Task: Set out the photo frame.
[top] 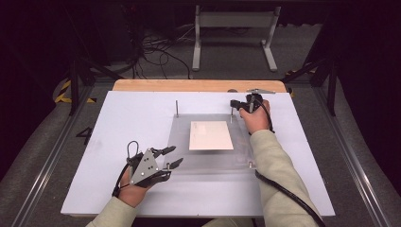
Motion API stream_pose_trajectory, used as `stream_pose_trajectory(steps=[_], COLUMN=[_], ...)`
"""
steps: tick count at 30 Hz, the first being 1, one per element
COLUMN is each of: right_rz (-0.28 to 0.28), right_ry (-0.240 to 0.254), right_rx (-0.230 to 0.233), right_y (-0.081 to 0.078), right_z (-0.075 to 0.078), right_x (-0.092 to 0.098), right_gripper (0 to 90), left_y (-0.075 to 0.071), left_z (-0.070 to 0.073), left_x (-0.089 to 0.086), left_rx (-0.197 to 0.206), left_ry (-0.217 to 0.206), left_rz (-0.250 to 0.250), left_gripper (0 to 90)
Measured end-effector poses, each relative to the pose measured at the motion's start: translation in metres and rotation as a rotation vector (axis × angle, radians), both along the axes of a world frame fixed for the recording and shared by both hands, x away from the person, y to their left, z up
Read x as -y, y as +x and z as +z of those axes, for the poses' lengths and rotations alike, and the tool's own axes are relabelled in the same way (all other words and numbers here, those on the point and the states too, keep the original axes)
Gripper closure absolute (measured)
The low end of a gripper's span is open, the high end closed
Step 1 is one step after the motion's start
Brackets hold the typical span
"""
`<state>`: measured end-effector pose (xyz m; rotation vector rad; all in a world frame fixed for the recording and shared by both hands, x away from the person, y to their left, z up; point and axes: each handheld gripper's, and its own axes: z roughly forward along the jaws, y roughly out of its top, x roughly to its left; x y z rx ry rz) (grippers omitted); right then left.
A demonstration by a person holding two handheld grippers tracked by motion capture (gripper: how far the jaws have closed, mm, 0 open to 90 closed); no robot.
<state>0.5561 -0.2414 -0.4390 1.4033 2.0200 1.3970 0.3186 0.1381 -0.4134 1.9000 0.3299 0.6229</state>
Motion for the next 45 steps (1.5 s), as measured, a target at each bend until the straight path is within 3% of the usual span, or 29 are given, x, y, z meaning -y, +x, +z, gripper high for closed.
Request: stream_pose_trajectory(steps=[6, 13, 21, 27, 32, 40, 45], right_rz=[-0.023, 0.002, 0.046, 0.118, 0.171, 0.225, 0.248], right_ry=[0.045, 0.024, -0.006, -0.026, -0.078, -0.011, -0.042], right_rx=[0.005, 0.072, 0.117, 0.156, 0.198, 0.258, 0.263], right_y=[-0.008, -0.031, -0.056, -0.085, -0.109, -0.148, -0.166], right_z=[0.004, 0.020, 0.033, 0.041, 0.044, 0.059, 0.062], right_x=[0.007, 0.023, 0.038, 0.047, 0.053, 0.058, 0.061], right_gripper=[74.7, 62.8, 58.2, 50.6, 49.2, 46.8, 46.4], left_y=[0.000, 0.001, 0.003, 0.005, 0.005, 0.007, 0.007], left_z=[0.002, 0.006, 0.009, 0.012, 0.013, 0.016, 0.017], left_x=[0.000, 0.000, 0.000, -0.001, -0.001, -0.002, -0.002], left_rx=[-0.004, -0.012, -0.017, -0.021, -0.024, -0.027, -0.028], left_ry=[0.013, 0.017, 0.023, 0.028, 0.027, 0.031, 0.031], left_rz=[0.000, 0.005, 0.000, -0.004, -0.007, -0.011, -0.012], left_gripper=[54.4, 54.6, 54.8, 55.2, 55.4, 55.8, 56.0])
